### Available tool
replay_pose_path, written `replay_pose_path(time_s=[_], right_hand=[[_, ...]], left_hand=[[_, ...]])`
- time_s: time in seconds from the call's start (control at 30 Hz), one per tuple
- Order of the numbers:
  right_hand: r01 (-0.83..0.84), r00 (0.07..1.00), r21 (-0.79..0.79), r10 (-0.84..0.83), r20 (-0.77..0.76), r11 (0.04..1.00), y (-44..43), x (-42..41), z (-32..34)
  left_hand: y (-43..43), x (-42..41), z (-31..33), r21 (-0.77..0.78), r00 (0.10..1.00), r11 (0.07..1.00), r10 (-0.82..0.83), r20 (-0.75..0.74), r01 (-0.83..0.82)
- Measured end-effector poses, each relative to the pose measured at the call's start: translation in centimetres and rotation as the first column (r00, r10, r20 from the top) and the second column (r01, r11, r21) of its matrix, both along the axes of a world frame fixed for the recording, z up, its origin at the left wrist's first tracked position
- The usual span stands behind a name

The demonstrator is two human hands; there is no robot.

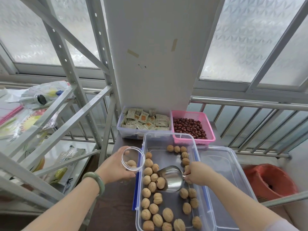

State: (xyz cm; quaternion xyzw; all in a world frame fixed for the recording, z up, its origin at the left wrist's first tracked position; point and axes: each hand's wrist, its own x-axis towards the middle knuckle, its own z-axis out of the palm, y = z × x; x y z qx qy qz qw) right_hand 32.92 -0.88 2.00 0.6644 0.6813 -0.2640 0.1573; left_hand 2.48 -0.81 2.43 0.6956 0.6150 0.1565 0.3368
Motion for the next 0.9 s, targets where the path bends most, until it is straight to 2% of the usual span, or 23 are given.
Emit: replay_pose_path(time_s=[0.2,0.37,0.63,0.9], right_hand=[[0.09,0.984,-0.07,-0.1,-0.149,0.993,-0.2,-1.4,-2.6],[0.256,0.909,-0.103,-0.275,-0.313,0.961,-0.8,-1.4,-3.7],[0.312,0.854,-0.05,-0.303,-0.424,0.949,-1.7,-0.5,-3.4],[0.298,0.84,-0.037,-0.281,-0.464,0.954,-2.1,0.1,-2.7]], left_hand=[[0.1,0.0,-0.1,0.0,1.0,1.0,0.009,0.008,-0.009],[0.3,0.1,-0.1,0.018,1.0,1.0,0.01,0.024,-0.01],[0.8,0.4,0.1,0.021,0.999,0.999,-0.03,0.01,0.03],[1.0,-0.6,-0.3,0.019,1.0,1.0,0.009,-0.005,-0.009]])
